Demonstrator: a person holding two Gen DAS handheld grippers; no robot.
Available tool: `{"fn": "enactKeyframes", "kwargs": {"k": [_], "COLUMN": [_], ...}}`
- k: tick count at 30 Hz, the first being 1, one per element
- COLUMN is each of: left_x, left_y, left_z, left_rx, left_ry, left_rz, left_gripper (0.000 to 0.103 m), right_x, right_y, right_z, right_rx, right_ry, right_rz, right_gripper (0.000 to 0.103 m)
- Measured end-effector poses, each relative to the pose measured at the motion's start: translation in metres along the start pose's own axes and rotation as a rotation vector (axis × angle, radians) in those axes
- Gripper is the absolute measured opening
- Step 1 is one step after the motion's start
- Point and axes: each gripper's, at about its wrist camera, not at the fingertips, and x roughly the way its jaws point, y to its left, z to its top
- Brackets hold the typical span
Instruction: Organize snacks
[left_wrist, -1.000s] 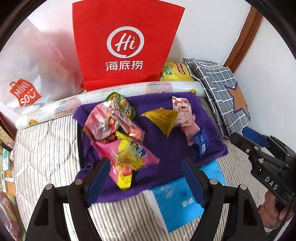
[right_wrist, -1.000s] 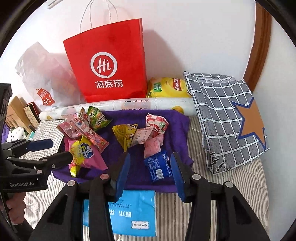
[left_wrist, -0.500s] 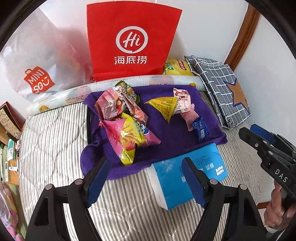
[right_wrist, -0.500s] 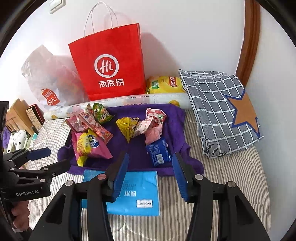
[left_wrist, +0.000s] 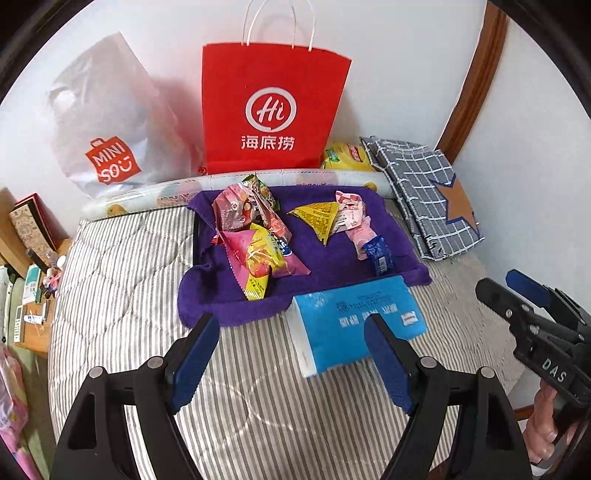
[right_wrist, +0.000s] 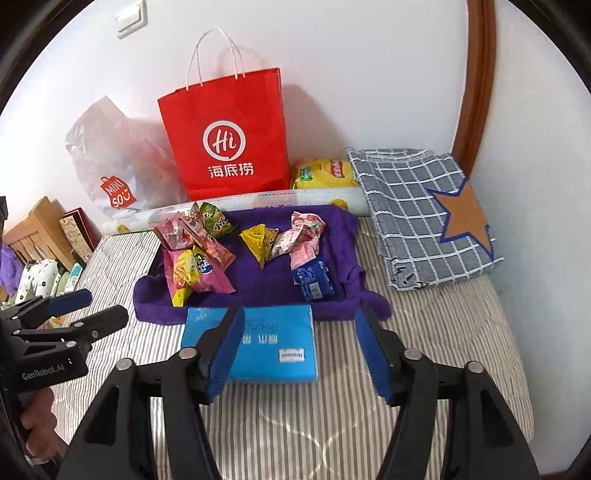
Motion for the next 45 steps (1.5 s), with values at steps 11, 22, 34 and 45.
{"fn": "enactKeyframes", "kwargs": {"k": [11,22,34,45], "left_x": [-0.054,-0.101,-0.136,-0.146], "left_y": [-0.020,-0.042,-0.061,-0.069], "left_z": [-0.035,-0.072,-0.104,-0.114], "left_rx": [0.025,0.037,0.044,0.036], "left_ry": [-0.106,-0.194,-0.296,-0.323], "left_rz": [0.053,0.070,0.112,0.119], "left_gripper": [0.089,0.095,0.098,0.098], "right_x": [-0.064,-0.113,-0.154,-0.168], "right_y": [-0.008,-0.019,-0.027,-0.033], "right_z": [-0.037,-0.072,-0.107,-0.118], "right_rx": [0.025,0.051,0.053,0.049], "right_ry": [-0.110,-0.176,-0.229,-0.243], "right_rz": [0.001,0.004,-0.008,-0.020], "right_gripper": [0.091,0.101,0.102,0.102]}}
